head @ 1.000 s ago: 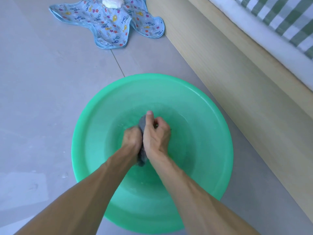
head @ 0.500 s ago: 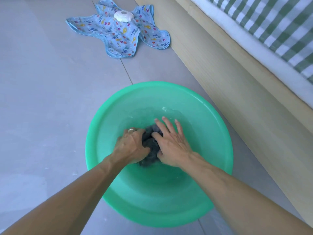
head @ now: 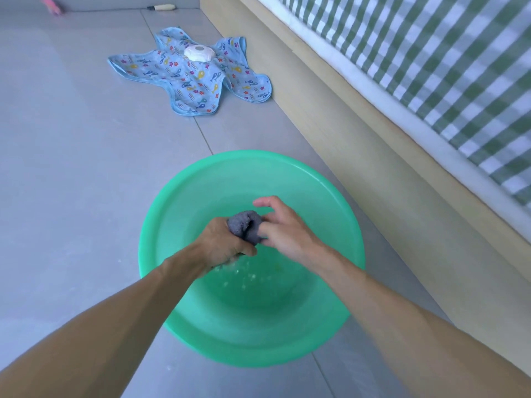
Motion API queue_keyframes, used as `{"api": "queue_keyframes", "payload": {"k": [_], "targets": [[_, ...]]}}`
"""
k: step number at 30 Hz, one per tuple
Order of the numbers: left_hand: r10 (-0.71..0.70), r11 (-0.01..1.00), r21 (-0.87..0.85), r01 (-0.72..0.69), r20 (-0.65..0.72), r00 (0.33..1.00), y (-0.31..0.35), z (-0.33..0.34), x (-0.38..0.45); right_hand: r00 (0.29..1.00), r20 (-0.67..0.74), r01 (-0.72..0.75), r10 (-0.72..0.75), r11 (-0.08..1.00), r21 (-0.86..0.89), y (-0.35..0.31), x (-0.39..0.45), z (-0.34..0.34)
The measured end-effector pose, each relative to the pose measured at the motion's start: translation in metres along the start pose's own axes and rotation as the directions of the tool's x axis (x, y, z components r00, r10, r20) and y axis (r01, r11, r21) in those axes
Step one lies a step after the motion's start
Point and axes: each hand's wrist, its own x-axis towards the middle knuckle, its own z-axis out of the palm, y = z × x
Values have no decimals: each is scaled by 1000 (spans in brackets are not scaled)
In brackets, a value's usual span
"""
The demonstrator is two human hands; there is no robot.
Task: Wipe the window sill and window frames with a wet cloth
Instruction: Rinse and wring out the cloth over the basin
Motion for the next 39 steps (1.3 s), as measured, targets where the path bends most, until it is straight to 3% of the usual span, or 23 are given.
{"api": "queue_keyframes", "payload": {"k": [1, 2, 3, 4, 5, 8, 9, 11, 13, 16, 18, 19, 21, 22, 24, 25, 27, 30, 32, 34, 35, 37, 39], "targets": [[-50, 997, 51, 49, 11, 999, -1, -4, 1, 992, 55, 129, -117, 935, -332, 1, -5, -3], [-97, 991, 102, 91, 56, 994, 0, -7, 1, 965, 134, 258, -226, 727, -636, 3, -11, -4], [-121, 985, 137, 102, 143, 982, 3, -8, -2, 923, 220, 352, -315, 469, -810, 7, -15, -1], [-129, 982, 166, 91, 237, 963, 7, -8, -4, 893, 278, 382, -354, 269, -884, 11, -17, 1], [-139, 980, 183, 83, 320, 937, 12, -6, -6, 887, 290, 368, -360, 168, -915, 12, -17, 3], [-128, 911, 411, 2, 279, 952, 19, 7, -8, 879, 245, 297, -410, 66, -953, 5, -13, 5], [-57, 834, 547, -67, 207, 977, 21, 12, -9, 889, 230, 281, -397, 75, -957, -1, -13, 6], [142, 546, 825, -144, 78, 987, 23, 21, -15, 935, 153, 214, -319, 164, -963, -4, -13, 8], [314, 263, 962, -72, -14, 949, 14, 26, -16, 978, 60, 130, -202, 353, -927, -2, -12, 12], [576, 23, 987, -157, 115, 809, 2, 25, -13, 996, 77, 23, 50, 680, -733, 11, -4, 14], [715, 38, 976, -214, 122, 688, -6, 20, -5, 984, 85, -78, 157, 808, -585, 12, -1, 10], [743, 53, 978, -204, 98, 662, -4, 18, -3, 982, 77, -103, 170, 840, -533, 11, 1, 8], [632, 223, 969, -106, -62, 772, 4, 20, -4, 993, 21, -89, 117, 851, -518, 6, 1, 3], [481, 357, 934, -7, -178, 859, 10, 20, -4, 999, -15, -37, 35, 816, -576, 4, -1, 2], [149, 615, 778, 131, -278, 949, 15, 16, 4, 980, -30, 100, -195, 620, -778, 10, -7, 3], [-2, 736, 660, 150, -219, 976, 19, 12, 8, 950, 20, 182, -313, 499, -847, 16, -12, 6], [-187, 866, 479, 140, 52, 981, 23, 8, 8, 864, 125, 293, -489, 284, -913, 28, -17, 9], [-231, 931, 349, 103, 350, 908, 28, 9, -2, 720, 192, 386, -667, 154, -910, 32, -12, 3], [-166, 898, 440, 6, 326, 931, 27, 16, -4, 701, 238, 401, -673, 96, -911, 20, -9, -2], [26, 688, 711, -144, 175, 984, 25, 27, -5, 798, 222, 311, -561, 66, -948, 5, -9, -4], [121, 558, 818, -142, 89, 989, 24, 30, -6, 863, 189, 262, -469, 94, -961, -1, -11, -1], [277, 366, 928, -75, -31, 960, 21, 31, -11, 960, 100, 169, -262, 256, -952, -3, -13, 5], [355, 151, 987, -63, 6, 935, 14, 29, -12, 993, 36, 82, -114, 434, -897, -1, -12, 11]]}}
